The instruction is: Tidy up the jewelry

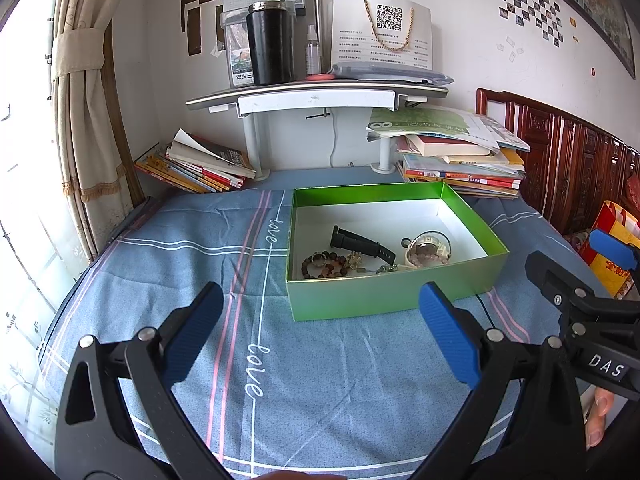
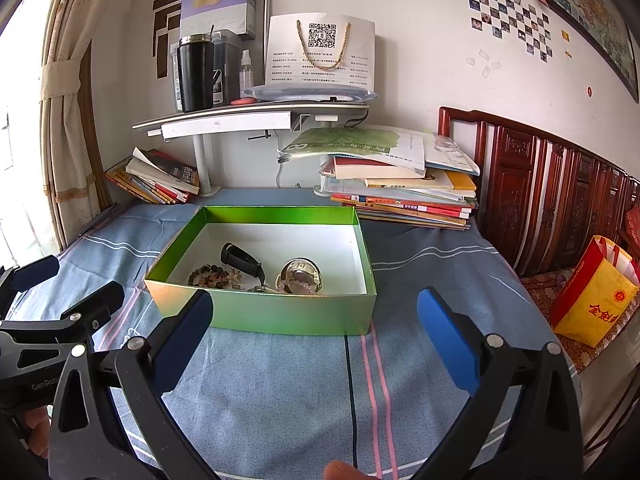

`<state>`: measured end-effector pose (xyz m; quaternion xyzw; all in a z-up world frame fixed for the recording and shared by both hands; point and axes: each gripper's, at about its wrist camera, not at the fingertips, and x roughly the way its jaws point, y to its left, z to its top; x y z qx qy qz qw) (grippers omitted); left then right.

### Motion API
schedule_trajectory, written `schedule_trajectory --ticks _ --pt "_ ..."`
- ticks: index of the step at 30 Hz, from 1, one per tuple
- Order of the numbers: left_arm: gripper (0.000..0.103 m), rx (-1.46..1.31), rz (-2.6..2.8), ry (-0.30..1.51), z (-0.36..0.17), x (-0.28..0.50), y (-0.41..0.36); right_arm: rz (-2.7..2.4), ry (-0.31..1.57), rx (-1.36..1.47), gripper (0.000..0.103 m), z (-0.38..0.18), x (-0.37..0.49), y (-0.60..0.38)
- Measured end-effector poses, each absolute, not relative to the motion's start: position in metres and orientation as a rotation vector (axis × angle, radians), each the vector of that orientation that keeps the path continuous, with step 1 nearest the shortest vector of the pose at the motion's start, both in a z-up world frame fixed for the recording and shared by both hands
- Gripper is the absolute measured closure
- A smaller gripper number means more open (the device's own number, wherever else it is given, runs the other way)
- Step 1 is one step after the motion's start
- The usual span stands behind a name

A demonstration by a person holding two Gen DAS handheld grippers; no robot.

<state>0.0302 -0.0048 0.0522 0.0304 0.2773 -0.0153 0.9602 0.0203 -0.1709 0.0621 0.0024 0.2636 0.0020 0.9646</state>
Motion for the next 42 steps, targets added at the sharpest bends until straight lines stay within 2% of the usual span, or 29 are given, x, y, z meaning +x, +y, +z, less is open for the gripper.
schedule_trajectory --ticks 42 --pt "0.004 0.059 -0.044 0.591 0.0435 0.0325 0.0022 0.022 0.548 -0.006 0.003 0.0533 0.0207 -0.1692"
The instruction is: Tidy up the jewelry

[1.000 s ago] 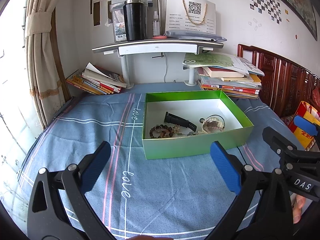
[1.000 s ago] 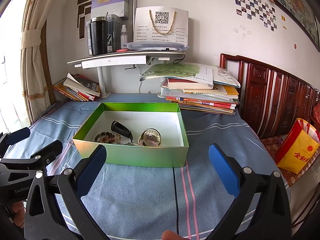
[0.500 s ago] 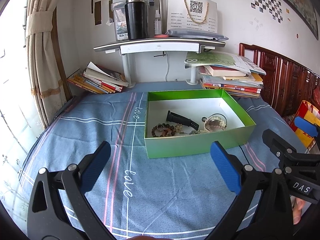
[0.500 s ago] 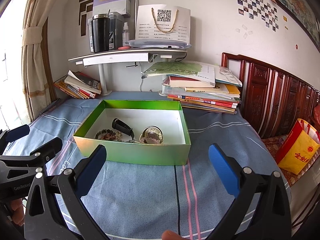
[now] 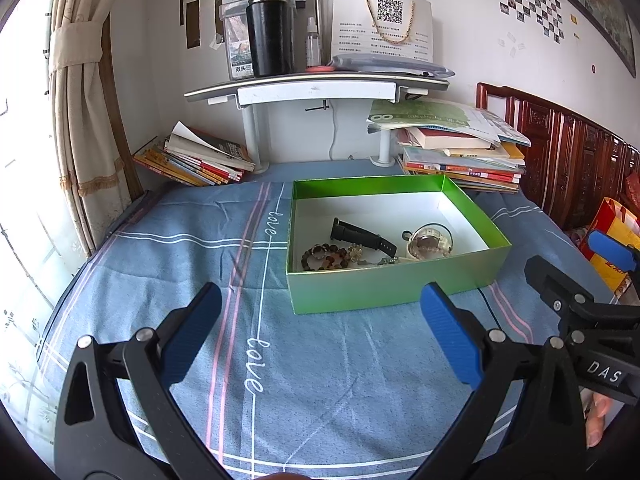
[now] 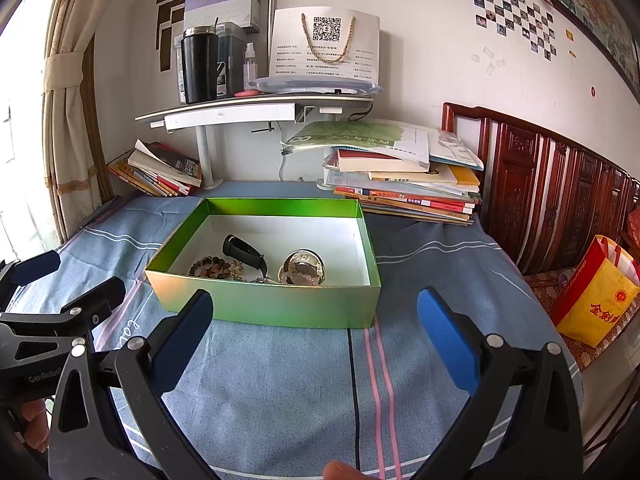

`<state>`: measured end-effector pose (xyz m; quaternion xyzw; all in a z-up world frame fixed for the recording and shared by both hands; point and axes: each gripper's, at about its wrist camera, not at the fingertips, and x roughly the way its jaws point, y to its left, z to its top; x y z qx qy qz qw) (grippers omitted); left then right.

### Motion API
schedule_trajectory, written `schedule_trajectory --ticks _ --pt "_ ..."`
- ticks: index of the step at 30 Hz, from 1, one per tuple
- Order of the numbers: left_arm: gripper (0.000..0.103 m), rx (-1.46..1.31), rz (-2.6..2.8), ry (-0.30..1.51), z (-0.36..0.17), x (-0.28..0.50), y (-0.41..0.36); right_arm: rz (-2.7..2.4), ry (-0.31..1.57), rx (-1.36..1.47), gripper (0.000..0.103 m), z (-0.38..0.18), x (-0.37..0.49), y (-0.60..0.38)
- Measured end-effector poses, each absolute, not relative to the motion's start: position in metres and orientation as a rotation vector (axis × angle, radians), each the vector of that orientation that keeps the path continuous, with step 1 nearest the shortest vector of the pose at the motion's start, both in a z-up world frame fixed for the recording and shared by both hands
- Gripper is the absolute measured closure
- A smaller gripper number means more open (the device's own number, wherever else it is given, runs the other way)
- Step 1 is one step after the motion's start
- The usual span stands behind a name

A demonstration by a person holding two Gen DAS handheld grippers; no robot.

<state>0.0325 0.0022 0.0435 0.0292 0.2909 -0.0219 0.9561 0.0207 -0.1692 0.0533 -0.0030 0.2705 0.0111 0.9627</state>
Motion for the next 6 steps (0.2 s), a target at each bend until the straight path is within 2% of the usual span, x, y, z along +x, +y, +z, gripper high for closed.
schedule_trajectory --ticks 6 --pt "0.004 0.061 -0.042 0.648 0.030 0.040 0.004 0.024 0.585 0.035 0.003 0.045 0.038 -0.200"
